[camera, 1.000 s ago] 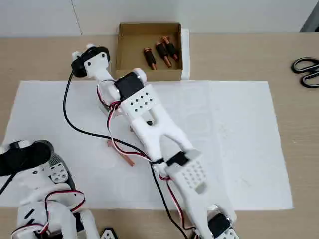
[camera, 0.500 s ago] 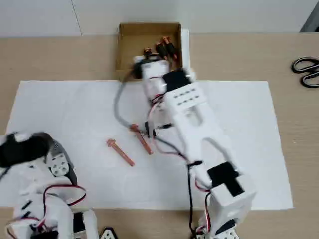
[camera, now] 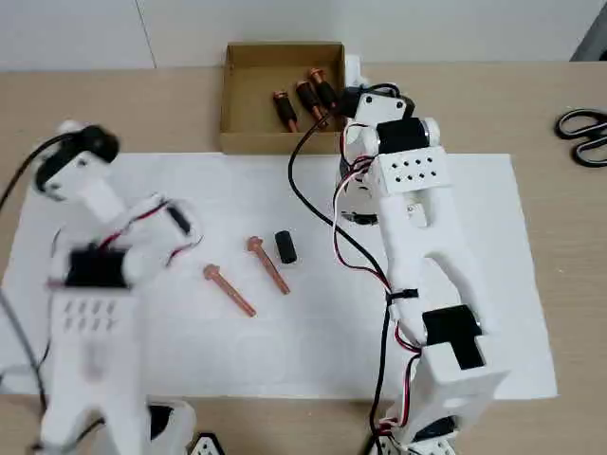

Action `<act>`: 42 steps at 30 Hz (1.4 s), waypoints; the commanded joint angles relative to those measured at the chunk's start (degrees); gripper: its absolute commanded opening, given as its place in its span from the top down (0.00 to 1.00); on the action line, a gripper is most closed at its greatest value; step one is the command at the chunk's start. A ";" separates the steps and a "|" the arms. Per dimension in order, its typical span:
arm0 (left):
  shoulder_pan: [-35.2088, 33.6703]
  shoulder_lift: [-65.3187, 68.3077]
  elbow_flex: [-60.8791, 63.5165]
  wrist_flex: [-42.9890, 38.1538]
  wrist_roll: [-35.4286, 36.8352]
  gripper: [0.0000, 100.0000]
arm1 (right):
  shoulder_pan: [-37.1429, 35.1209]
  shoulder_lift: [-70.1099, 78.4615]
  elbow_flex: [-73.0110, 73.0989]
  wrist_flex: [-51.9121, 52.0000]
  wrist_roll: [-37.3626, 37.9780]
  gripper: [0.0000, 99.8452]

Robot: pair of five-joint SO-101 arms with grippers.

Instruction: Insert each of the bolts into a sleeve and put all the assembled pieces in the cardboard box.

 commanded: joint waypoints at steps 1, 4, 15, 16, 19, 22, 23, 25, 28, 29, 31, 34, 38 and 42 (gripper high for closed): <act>3.25 11.43 -6.55 -0.97 2.29 0.99 | 0.22 -3.47 3.60 -4.18 -0.53 1.00; 6.68 18.99 -11.03 1.76 2.37 0.99 | 0.22 -3.47 8.44 -6.64 -0.44 1.00; 10.11 37.63 -23.87 15.82 10.20 0.99 | 0.22 -3.65 13.54 -10.68 -0.44 1.00; 10.11 38.68 -24.22 16.79 10.37 0.99 | 0.22 -3.74 13.54 -10.68 -0.44 1.00; 10.11 40.70 -24.48 18.02 10.37 0.99 | 0.13 -3.82 13.54 -10.59 -0.44 1.00; 10.20 42.20 -24.48 18.11 10.37 0.99 | 0.13 -3.82 13.54 -10.68 -0.44 1.00; 10.20 42.46 -24.48 18.11 10.46 0.99 | 0.13 -3.82 13.54 -10.68 -0.44 1.00; 10.11 43.08 -24.48 18.11 10.46 0.99 | 0.13 -3.74 13.54 -10.68 -0.44 1.00; 10.11 44.57 -24.48 18.11 10.46 0.96 | 0.13 -3.74 13.54 -10.68 -0.44 1.00; 10.11 45.19 -24.48 18.11 10.46 0.93 | 0.13 -3.74 13.54 -10.68 -0.44 1.00; 10.11 46.51 -24.48 18.20 10.55 0.87 | 0.13 -3.91 13.54 -10.68 -0.35 1.00; 10.11 47.82 -24.48 18.20 11.69 0.80 | 0.13 -3.91 13.54 -10.59 -0.35 1.00; 10.11 49.23 -24.48 17.67 12.57 0.79 | 0.13 -3.91 13.54 -10.51 -0.35 1.00; 9.85 52.40 -24.48 17.14 12.57 0.79 | 0.13 -3.91 13.54 -10.24 -0.35 1.00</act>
